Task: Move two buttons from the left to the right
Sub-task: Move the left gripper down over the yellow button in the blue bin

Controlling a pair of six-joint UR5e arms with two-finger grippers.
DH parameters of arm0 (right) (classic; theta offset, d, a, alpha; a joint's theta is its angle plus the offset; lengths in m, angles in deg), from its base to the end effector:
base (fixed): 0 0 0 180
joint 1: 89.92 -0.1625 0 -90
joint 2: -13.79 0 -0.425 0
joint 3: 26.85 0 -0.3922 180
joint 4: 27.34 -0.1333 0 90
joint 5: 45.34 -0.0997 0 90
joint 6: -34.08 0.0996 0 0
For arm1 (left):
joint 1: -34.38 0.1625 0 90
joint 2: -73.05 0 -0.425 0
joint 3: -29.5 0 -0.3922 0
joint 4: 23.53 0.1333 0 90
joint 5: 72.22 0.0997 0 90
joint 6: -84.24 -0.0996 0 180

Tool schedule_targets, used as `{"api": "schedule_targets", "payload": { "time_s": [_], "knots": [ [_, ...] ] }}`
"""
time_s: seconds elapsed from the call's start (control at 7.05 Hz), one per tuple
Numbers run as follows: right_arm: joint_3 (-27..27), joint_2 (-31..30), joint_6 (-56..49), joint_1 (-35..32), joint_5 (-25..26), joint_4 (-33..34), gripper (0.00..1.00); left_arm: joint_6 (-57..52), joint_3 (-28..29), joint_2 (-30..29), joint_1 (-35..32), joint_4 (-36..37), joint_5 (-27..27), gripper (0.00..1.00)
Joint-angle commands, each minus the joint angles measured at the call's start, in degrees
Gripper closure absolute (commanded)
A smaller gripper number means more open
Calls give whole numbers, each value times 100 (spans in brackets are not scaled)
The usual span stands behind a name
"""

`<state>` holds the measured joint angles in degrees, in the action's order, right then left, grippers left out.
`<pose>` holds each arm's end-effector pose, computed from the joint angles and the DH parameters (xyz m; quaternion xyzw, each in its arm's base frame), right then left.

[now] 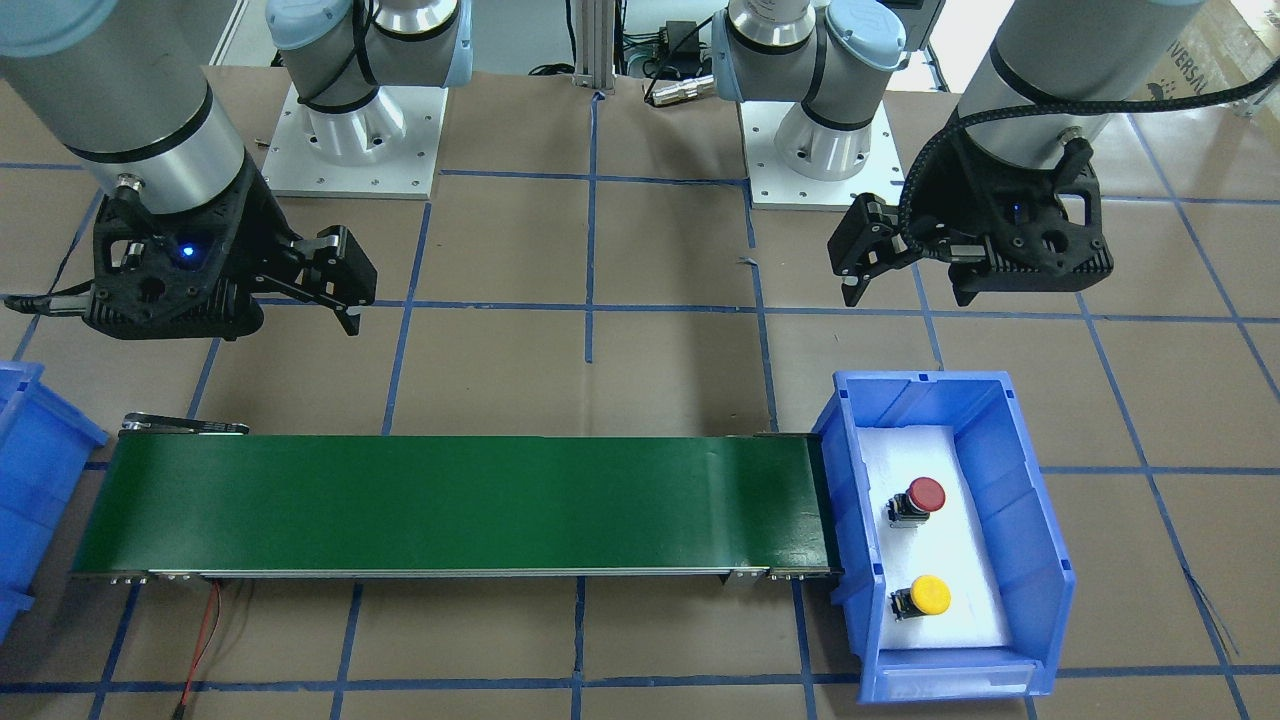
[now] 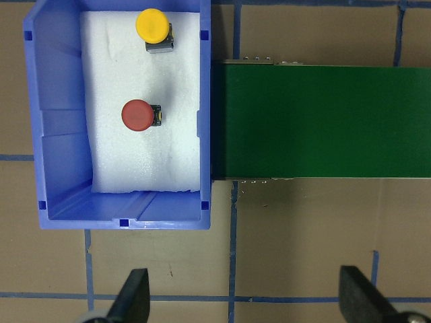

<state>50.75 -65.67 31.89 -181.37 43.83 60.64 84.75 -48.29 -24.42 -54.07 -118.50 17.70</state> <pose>0.1491 -0.5656 0.4932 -0.0317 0.9995 0.0013 0.0073 -0.1186 -0.5488 0.5163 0.0180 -0.9998 -0.0020 0.0007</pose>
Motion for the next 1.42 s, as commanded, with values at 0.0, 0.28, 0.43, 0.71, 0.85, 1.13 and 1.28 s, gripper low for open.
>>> {"api": "schedule_targets", "payload": {
  "time_s": [0.0,0.28,0.43,0.71,0.85,1.13,1.28],
  "knots": [
    [-9,1,-1,13,13,-8,0,-33,-8,34,3,5,25,2],
    [-9,1,-1,5,13,0,0,-86,131,-52,100,-13,52,0],
    [-9,1,-1,22,13,0,0,-382,107,-445,231,205,165,0],
    [-9,0,-1,31,13,0,0,-464,639,-1612,573,1110,114,0],
    [-9,-8,-1,40,13,-8,0,-551,1156,-2105,679,1147,26,0],
    [-9,-8,-1,22,13,-8,0,-780,1661,-2801,942,1200,-332,0],
    [-9,-8,-1,22,13,-8,0,-867,1540,-3039,909,1722,-404,0]
  ]
}}
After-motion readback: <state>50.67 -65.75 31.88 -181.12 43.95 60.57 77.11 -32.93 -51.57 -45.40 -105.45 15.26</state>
